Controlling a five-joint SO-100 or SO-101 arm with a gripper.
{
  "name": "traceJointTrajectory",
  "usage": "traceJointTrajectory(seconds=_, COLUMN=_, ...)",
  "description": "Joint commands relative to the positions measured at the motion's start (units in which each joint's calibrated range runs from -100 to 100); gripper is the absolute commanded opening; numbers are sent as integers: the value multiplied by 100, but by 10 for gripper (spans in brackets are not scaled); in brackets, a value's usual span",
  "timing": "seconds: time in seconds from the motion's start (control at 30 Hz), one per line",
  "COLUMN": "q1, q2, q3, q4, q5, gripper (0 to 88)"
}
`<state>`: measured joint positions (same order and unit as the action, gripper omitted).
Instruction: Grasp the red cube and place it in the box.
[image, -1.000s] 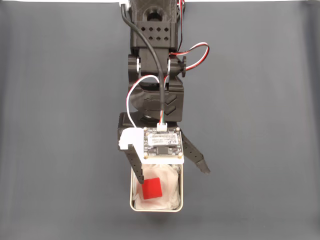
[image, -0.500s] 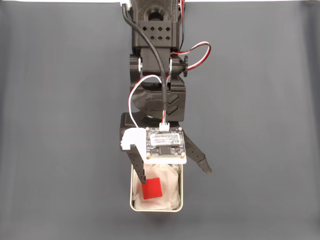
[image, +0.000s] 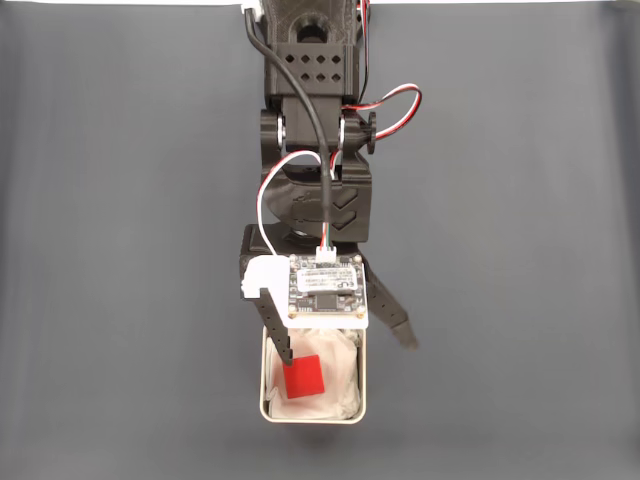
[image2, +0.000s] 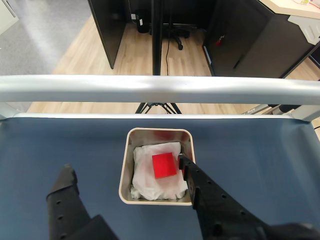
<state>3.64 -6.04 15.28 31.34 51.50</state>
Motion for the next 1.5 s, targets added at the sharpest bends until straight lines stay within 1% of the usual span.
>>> traceJointTrajectory(seconds=0.0, q1=-87, q2=-514, q3=-23, q4=-69, q5=-142, gripper=163)
traceJointTrajectory(seconds=0.03, q1=-101, q2=-627, q3=5, q4=-61, q5=-176, gripper=41)
traceJointTrajectory(seconds=0.07, q1=-101, q2=-748, q3=50, q4=-36, q5=-156, gripper=0)
traceJointTrajectory(seconds=0.27, q1=-207, q2=-2230, q3=1237, q4=-77, q5=-107, gripper=0)
traceJointTrajectory(seconds=0.4, q1=-385, q2=-3703, q3=2614, q4=21, q5=-73, gripper=0)
traceJointTrajectory(seconds=0.6, q1=-506, q2=-6147, q3=5206, q4=185, q5=39, gripper=0)
traceJointTrajectory(seconds=0.77, q1=-498, q2=-7871, q3=7204, q4=546, q5=10, gripper=0)
traceJointTrajectory(seconds=0.9, q1=-463, q2=-8651, q3=8180, q4=1185, q5=-63, gripper=0)
traceJointTrajectory(seconds=0.97, q1=-470, q2=-8946, q3=8426, q4=1661, q5=-88, gripper=0)
traceJointTrajectory(seconds=1.13, q1=-626, q2=-9388, q3=8454, q4=3497, q5=-264, gripper=0)
traceJointTrajectory(seconds=1.17, q1=-626, q2=-9388, q3=8454, q4=3702, q5=-278, gripper=0)
traceJointTrajectory(seconds=1.33, q1=-534, q2=-9388, q3=8454, q4=4456, q5=-274, gripper=0)
traceJointTrajectory(seconds=1.47, q1=-477, q2=-9388, q3=8454, q4=4448, q5=-269, gripper=0)
